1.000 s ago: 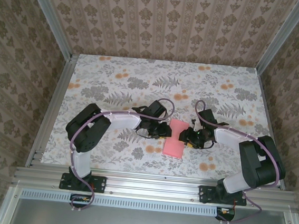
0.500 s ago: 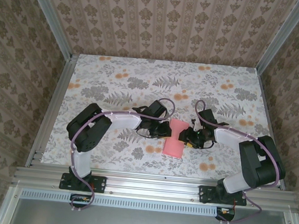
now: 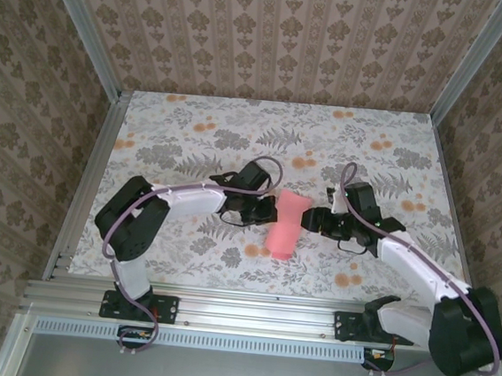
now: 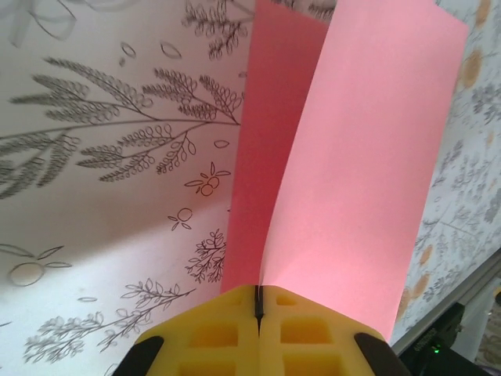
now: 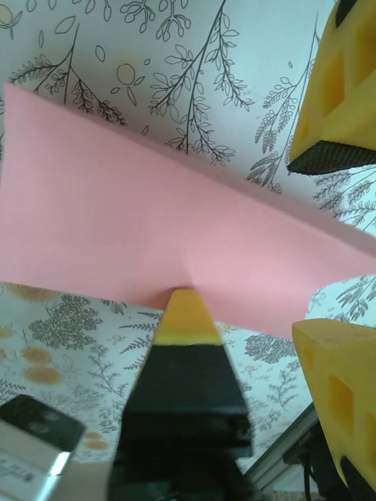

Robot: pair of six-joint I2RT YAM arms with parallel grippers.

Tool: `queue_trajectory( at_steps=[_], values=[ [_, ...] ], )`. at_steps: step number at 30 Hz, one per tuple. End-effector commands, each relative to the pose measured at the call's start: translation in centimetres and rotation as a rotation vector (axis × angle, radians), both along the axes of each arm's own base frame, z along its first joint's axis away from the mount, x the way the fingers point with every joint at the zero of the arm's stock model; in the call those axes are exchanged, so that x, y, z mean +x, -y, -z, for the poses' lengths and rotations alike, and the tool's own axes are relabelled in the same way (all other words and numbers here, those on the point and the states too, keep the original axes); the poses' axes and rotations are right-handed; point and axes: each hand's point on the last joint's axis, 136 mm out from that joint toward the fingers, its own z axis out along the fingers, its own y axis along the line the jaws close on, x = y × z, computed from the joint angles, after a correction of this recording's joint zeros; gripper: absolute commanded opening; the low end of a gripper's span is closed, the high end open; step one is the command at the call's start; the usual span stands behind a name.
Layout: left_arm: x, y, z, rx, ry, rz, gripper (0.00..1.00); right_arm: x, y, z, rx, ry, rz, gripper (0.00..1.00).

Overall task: Fold a paper plane with a square sheet of paper (pick it up from the middle)
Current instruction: Pick up the paper from the center of the table.

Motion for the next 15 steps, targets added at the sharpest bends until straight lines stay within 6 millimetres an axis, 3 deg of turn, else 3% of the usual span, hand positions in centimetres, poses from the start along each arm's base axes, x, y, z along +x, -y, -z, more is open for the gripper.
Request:
queue_trajectory(
  at_steps=[1,7,15],
  values=[
    [-0.5,-0.6,-0.9,0.004,-0.002,0.024,0.05,-0.3,1.3,0.4,-0.082,0.088,0.027,0.54],
    [-0.6,0.3,-3.8,-0.039,0.035,0.052,0.05,-0.4,2.3,0.0,-0.120,0.086,0.068,0.54],
    [0.0,-2.7,-9.3,-0.002,0.150,0.025,0.05,0.2,2.4,-2.1,-0.104,0.118,0.095,0.53]
  ],
)
